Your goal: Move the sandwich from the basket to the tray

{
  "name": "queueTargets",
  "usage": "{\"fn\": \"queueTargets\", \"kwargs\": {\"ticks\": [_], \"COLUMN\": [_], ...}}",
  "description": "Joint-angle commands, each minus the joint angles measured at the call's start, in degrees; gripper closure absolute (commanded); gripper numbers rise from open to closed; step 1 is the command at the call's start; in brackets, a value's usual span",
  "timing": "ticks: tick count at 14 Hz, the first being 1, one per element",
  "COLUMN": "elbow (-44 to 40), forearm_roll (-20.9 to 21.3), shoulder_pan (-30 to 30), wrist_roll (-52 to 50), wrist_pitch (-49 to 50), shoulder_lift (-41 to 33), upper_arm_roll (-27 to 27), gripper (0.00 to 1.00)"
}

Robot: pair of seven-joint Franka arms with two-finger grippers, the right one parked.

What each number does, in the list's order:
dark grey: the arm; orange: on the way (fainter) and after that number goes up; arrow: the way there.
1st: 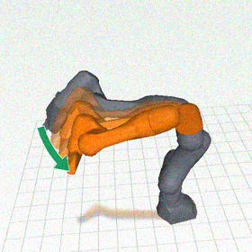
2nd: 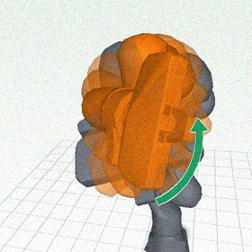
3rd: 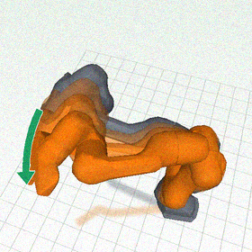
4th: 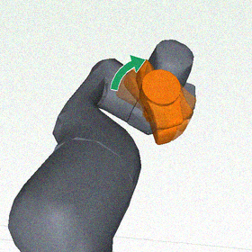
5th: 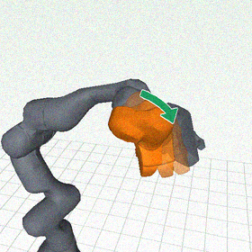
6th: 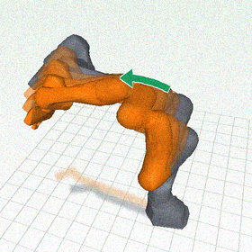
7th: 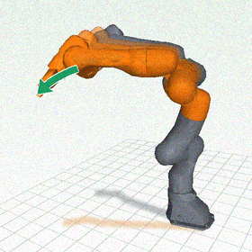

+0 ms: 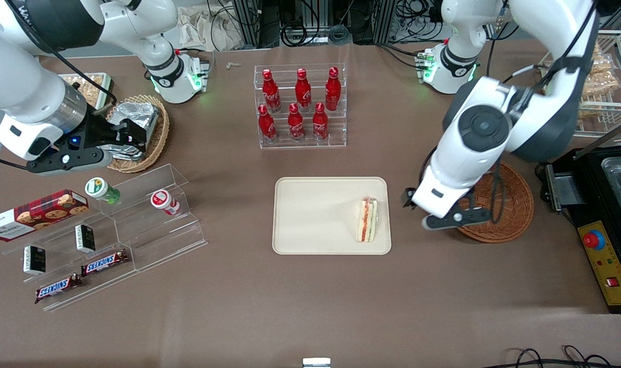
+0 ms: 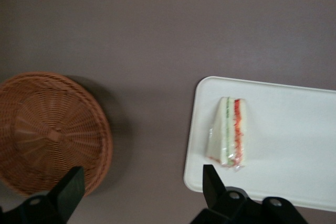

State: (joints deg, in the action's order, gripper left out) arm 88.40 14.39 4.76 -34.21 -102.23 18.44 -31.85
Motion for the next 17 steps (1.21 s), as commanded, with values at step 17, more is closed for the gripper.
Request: {"fn": "queueTargets", "kwargs": {"ticks": [17], "elbow": [0.5], "forearm_roll": [-12.3], "shoulder_pan": [-2.9], "wrist_roll": [51.2], "wrist_pitch": [9.2], "shoulder_lift": [-12.9], "upper_arm_roll": [29.5], "gripper": [0.0]}}
